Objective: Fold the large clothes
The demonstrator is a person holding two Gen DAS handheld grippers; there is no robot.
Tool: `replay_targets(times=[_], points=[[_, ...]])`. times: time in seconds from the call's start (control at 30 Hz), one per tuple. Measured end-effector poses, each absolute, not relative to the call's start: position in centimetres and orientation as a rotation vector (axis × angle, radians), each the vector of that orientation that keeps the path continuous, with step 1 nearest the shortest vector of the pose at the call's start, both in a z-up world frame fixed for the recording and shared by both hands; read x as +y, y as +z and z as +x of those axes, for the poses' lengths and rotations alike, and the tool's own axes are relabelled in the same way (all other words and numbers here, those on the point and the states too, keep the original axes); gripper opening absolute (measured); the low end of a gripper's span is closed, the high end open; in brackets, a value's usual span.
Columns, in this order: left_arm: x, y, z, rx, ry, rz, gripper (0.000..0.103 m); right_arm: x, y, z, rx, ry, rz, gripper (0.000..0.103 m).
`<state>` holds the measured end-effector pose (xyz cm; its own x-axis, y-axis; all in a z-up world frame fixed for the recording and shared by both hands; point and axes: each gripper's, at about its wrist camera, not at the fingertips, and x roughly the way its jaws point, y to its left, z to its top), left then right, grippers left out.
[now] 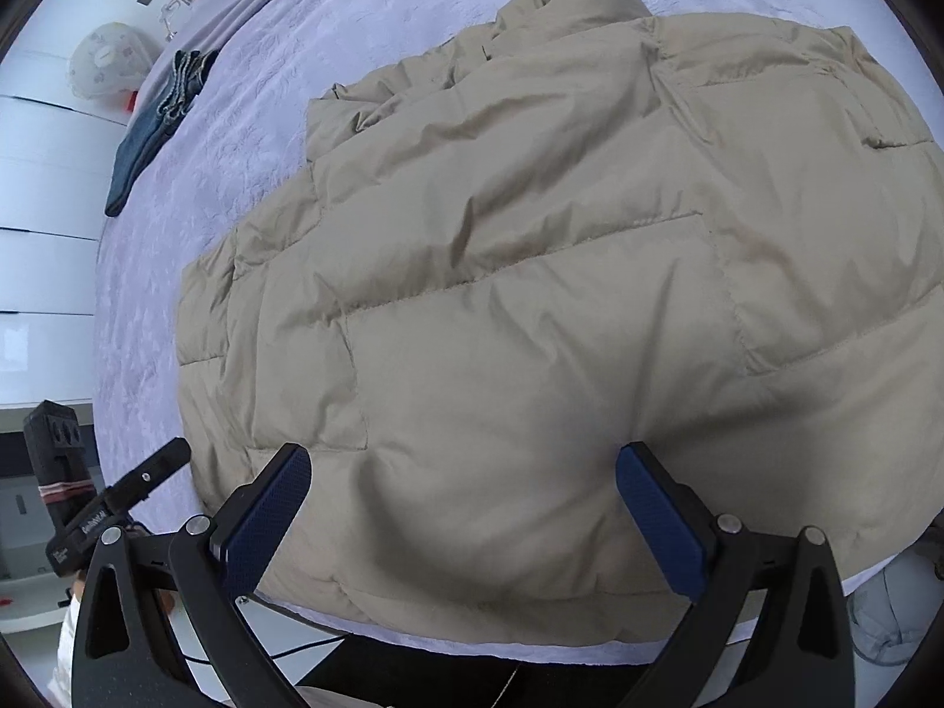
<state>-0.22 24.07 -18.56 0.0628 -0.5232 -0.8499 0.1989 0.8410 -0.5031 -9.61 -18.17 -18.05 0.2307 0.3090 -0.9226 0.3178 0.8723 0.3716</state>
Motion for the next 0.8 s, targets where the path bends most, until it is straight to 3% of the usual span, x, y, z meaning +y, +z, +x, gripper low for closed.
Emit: replay_targets(times=[0.2, 0.4, 0.43, 0.47, 0.5, 0.6, 0.7, 0.73, 0.77, 0.8], points=[[23.0, -23.0, 1.9, 1.543, -0.779, -0.460, 0.102, -18.3, -18.8, -9.3, 1.382, -0.013, 0.570, 0.103], [17.2, -24.6, 1.7, 1.599, -0.949, -0.406, 0.100, -17.8, -19.3, -8.9, 1.401, -0.031, 0.545, 0.103], [16.6, -24.5, 1.5, 1.599, -0.962, -0.379, 0.094, -17.7, -19.4, -8.8, 1.404, -0.033, 0.541, 0.103], [16.3, -24.4, 1.4, 1.598, -0.981, -0.367, 0.069, -17.7, -19.4, -8.7, 1.407, -0.034, 0.538, 0.103], [16.2, -24.4, 1.5, 1.607, -1.009, -0.389, 0.051, -17.6, -19.3, -8.6, 1.411, -0.031, 0.535, 0.103], [17.0, -23.2, 1.7, 1.581, -1.043, -0.445, 0.034, -17.9, -18.2, -8.6, 1.402, 0.001, 0.546, 0.103], [17.6, -21.7, 1.7, 1.565, -1.060, -0.484, 0.031, -19.0, -16.4, -9.0, 1.327, -0.026, 0.507, 0.102], [17.7, -21.0, 1.6, 1.561, -1.062, -0.492, 0.031, -19.5, -15.9, -9.2, 1.291, -0.037, 0.494, 0.100], [17.6, -20.3, 1.5, 1.556, -1.064, -0.499, 0.031, -20.0, -15.6, -9.2, 1.262, -0.047, 0.485, 0.080], [17.5, -19.4, 1.3, 1.549, -1.067, -0.504, 0.031, -20.5, -15.8, -9.0, 1.256, -0.068, 0.475, 0.038]])
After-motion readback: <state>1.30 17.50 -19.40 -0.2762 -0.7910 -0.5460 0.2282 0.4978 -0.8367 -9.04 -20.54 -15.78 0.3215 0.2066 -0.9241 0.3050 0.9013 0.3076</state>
